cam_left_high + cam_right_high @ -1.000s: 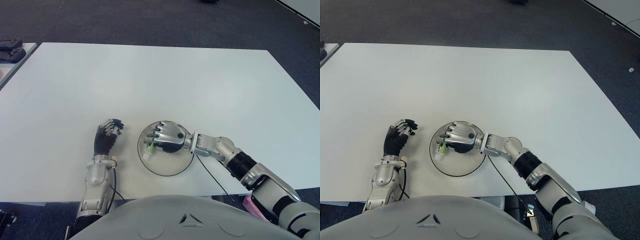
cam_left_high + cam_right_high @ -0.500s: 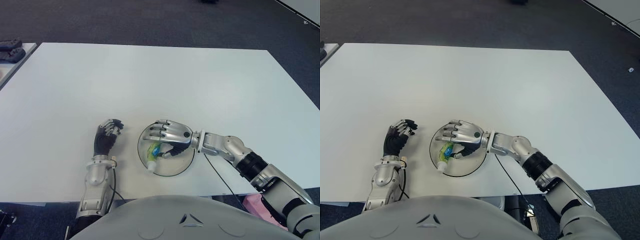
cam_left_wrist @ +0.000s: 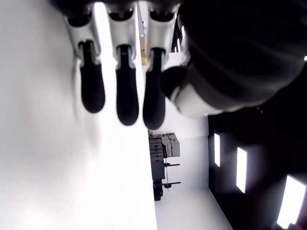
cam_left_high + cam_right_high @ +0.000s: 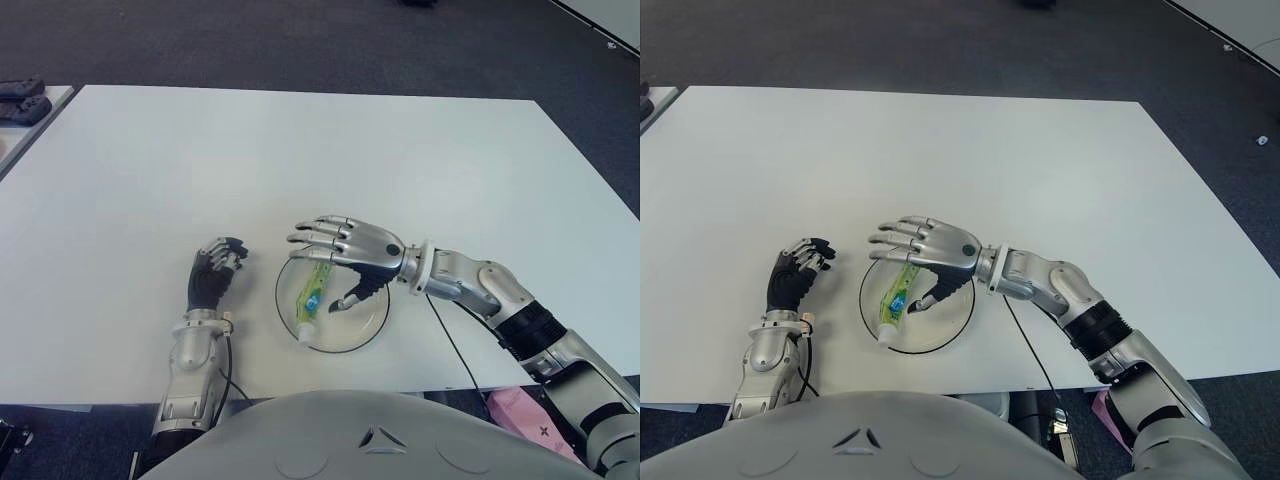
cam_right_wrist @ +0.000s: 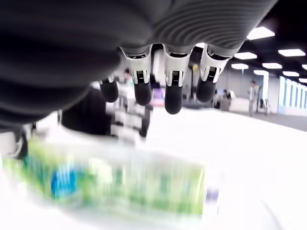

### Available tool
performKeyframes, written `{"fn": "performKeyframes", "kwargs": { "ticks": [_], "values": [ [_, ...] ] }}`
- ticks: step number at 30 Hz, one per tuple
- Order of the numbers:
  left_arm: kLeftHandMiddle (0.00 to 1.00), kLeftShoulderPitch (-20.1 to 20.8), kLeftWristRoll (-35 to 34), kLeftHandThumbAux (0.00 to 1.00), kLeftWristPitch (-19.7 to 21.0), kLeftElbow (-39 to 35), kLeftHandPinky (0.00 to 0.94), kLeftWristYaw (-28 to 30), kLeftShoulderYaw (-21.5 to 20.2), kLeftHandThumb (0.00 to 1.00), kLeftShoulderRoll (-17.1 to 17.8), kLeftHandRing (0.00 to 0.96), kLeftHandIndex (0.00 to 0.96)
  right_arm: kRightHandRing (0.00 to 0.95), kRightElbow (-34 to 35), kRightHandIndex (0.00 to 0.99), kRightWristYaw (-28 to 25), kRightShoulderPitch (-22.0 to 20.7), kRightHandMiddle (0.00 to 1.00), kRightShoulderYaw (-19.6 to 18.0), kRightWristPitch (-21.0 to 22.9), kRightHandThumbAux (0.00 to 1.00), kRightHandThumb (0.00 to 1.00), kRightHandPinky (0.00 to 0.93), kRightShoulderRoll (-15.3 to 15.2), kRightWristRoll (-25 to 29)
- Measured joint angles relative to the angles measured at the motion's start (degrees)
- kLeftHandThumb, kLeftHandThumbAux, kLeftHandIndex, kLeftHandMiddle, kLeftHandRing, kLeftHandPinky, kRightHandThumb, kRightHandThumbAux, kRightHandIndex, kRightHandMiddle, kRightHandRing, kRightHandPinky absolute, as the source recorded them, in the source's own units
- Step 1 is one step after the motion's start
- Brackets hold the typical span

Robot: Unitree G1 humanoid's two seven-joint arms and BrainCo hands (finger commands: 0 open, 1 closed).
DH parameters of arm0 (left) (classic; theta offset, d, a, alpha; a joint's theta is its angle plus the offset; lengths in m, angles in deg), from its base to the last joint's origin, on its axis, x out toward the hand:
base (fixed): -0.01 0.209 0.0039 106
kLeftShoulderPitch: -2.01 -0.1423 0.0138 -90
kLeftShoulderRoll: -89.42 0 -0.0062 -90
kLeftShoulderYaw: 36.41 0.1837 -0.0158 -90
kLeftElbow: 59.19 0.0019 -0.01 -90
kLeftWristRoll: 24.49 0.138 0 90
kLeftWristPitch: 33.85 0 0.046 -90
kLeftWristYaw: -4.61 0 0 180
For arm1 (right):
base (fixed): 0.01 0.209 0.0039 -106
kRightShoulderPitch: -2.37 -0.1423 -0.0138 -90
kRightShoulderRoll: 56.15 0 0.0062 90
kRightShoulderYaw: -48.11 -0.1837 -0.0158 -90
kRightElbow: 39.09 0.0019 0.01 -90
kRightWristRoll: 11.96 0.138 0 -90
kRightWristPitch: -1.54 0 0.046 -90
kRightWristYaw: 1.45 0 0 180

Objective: Put the toothpaste on the table into the plate.

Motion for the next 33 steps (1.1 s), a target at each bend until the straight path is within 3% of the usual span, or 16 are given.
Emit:
{"fn": "performKeyframes", "kwargs": {
  "ticks": [4,9,16,19,23,27,33],
  "values": [
    [0.494,0.0,-0.1,0.724,0.0,0.0,0.47,0.1,-0.1,0.703,0.0,0.478,0.428,0.0,0.0,0.0,-1.4,1.3,0.0,-3.0,-2.2,0.463,0.004,0.0,0.3,7.8],
    [0.488,0.0,-0.4,0.724,0.0,0.1,0.465,0.4,0.0,0.704,0.1,0.474,0.427,0.0,-0.1,0.0,-1.0,2.9,0.0,-7.0,-4.1,0.495,0.0,0.0,1.7,11.1],
    [0.477,0.0,-0.3,0.725,0.1,0.0,0.462,0.2,0.0,0.705,-0.2,0.465,0.426,0.08,-0.3,0.017,3.0,6.9,0.114,-13.9,-7.0,0.61,0.0,0.083,6.9,18.0],
    [0.475,0.0,0.1,0.725,0.2,0.0,0.465,0.0,0.0,0.705,-0.2,0.464,0.426,0.132,-0.3,0.072,4.0,8.3,0.167,-16.0,-8.5,0.687,0.0,0.118,9.5,21.8],
    [0.477,0.0,0.2,0.725,0.3,0.0,0.471,-0.1,0.0,0.706,-0.3,0.468,0.427,0.216,0.1,0.231,4.4,10.6,0.263,-17.6,-9.4,0.92,0.0,0.204,13.3,28.0],
    [0.478,0.1,0.2,0.725,0.4,0.0,0.47,-0.2,0.0,0.705,-0.2,0.47,0.427,0.299,1.0,0.342,4.5,13.2,0.336,-19.5,-8.9,0.982,0.058,0.29,17.1,32.0],
    [0.476,0.2,0.1,0.725,0.3,0.1,0.464,-0.2,0.0,0.704,0.0,0.466,0.427,0.406,-0.3,0.431,5.4,17.3,0.409,-23.2,-7.5,0.997,0.096,0.417,22.6,34.3]
  ]
}}
